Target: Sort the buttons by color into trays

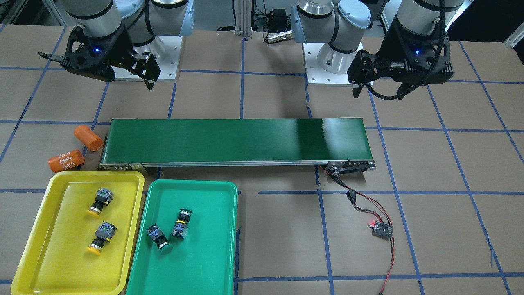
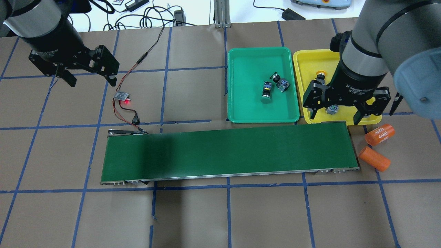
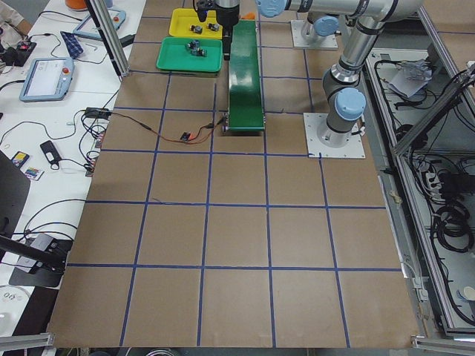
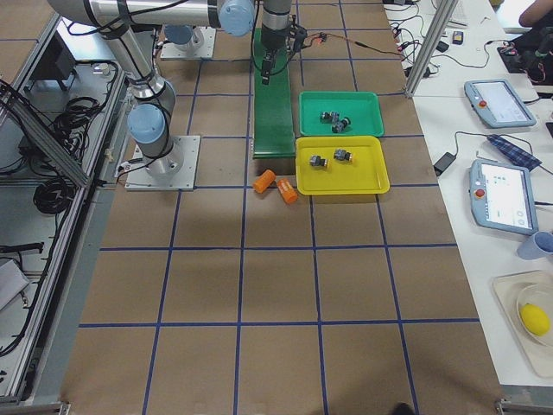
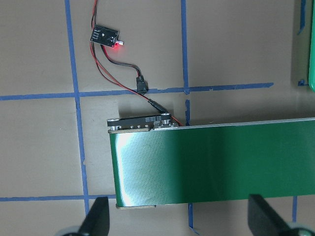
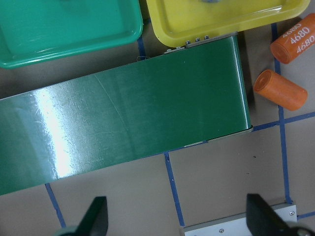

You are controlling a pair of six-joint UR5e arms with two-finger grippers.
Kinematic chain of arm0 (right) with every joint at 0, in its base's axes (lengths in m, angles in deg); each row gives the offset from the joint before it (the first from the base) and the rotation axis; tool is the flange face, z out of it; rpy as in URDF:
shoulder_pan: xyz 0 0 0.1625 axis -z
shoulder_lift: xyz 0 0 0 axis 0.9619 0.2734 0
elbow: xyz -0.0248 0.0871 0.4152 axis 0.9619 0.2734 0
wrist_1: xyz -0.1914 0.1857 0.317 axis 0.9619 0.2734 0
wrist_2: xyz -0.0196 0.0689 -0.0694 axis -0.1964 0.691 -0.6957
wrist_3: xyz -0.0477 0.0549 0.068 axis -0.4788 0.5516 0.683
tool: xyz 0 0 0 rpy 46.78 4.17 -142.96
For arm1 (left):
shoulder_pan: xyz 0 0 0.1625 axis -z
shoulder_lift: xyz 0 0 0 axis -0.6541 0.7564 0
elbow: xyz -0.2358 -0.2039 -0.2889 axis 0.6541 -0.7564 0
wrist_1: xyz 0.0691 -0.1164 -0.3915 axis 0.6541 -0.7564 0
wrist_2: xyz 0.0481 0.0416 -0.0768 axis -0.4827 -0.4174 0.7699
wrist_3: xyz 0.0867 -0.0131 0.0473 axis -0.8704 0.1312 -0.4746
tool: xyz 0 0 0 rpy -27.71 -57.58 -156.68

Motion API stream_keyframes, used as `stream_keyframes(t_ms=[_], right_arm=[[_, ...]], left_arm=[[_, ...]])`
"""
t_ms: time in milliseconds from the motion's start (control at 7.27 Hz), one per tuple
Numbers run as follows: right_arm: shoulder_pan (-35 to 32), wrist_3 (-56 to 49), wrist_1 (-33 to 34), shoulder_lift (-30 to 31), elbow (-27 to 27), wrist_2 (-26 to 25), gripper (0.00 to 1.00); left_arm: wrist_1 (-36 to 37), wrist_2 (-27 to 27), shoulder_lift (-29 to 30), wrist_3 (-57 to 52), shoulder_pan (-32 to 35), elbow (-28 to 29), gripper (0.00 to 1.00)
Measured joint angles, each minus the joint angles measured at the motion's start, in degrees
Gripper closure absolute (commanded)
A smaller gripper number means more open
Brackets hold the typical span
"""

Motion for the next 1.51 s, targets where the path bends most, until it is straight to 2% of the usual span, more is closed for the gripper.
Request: stream_keyframes(t_ms=[1512], right_arm=[[-0.12, -4.99, -0.14, 0.01, -0.01, -0.01, 0.00]], left_arm=[[0.00, 0.20, -2.73, -0.06, 0.38, -1.11, 0.00]])
